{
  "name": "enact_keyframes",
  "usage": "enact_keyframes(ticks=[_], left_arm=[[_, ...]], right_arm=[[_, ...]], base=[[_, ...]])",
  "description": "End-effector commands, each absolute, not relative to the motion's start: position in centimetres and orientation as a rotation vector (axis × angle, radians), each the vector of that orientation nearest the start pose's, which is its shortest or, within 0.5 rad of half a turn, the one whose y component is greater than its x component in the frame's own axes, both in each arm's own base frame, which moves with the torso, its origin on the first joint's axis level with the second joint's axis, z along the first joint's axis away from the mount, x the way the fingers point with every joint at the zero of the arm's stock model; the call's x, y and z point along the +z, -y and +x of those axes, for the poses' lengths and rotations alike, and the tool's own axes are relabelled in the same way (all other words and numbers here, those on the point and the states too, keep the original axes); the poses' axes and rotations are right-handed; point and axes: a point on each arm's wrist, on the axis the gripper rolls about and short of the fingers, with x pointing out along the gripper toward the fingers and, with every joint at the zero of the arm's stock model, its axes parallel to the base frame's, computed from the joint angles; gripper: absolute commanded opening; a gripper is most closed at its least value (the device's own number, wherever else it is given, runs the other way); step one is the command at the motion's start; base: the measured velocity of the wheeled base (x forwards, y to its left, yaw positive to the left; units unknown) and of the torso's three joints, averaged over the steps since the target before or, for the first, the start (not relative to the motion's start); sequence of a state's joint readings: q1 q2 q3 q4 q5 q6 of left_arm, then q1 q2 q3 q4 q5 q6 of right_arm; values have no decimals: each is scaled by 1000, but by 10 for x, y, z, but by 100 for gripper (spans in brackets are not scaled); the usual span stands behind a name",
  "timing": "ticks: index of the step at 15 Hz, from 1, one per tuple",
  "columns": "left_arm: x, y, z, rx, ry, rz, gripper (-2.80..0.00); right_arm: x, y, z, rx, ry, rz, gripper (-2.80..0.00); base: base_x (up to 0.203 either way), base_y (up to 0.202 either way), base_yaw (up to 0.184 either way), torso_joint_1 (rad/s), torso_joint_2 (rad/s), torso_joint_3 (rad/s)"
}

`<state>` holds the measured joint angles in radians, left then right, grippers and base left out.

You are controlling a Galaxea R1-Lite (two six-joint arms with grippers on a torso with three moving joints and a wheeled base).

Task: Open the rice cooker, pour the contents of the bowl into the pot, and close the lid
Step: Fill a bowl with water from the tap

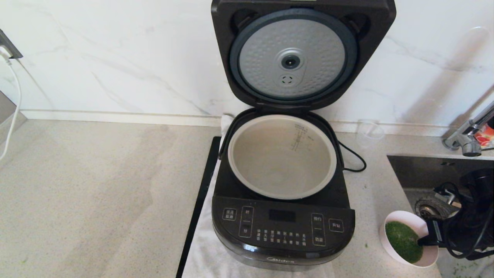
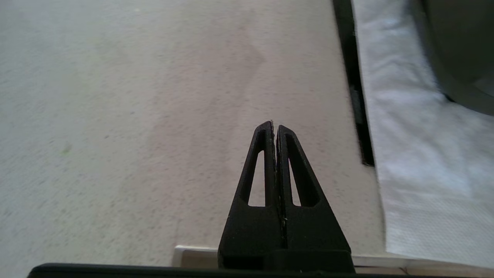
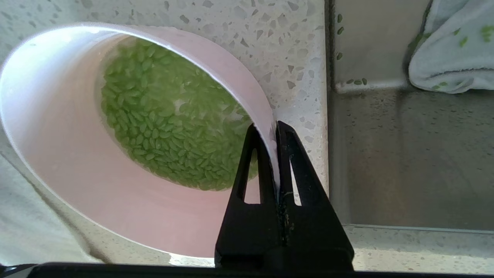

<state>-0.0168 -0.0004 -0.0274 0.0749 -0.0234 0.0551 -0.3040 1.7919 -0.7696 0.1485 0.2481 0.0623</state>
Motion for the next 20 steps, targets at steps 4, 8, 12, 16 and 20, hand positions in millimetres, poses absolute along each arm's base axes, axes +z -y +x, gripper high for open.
enact_keyframes(ticks=[4, 8, 12, 16, 20], left_arm=[[75, 0, -25, -41, -46, 55, -280], [75, 0, -25, -41, -45, 55, -280], [75, 0, -25, -41, -46, 55, -280], [75, 0, -25, -41, -45, 55, -280], [75, 0, -25, -41, -45, 55, -280]], right_arm=[[103, 71, 247, -85, -1080, 365, -280], [132, 78, 248, -129, -1029, 449, -280], [156, 118, 246, -190, -970, 578, -280], [152, 180, 246, -337, -919, 680, -280], [136, 254, 232, -503, -863, 783, -280]], base=[[0, 0, 0, 0, 0, 0], [0, 0, 0, 0, 0, 0], [0, 0, 0, 0, 0, 0], [0, 0, 0, 0, 0, 0], [0, 0, 0, 0, 0, 0]])
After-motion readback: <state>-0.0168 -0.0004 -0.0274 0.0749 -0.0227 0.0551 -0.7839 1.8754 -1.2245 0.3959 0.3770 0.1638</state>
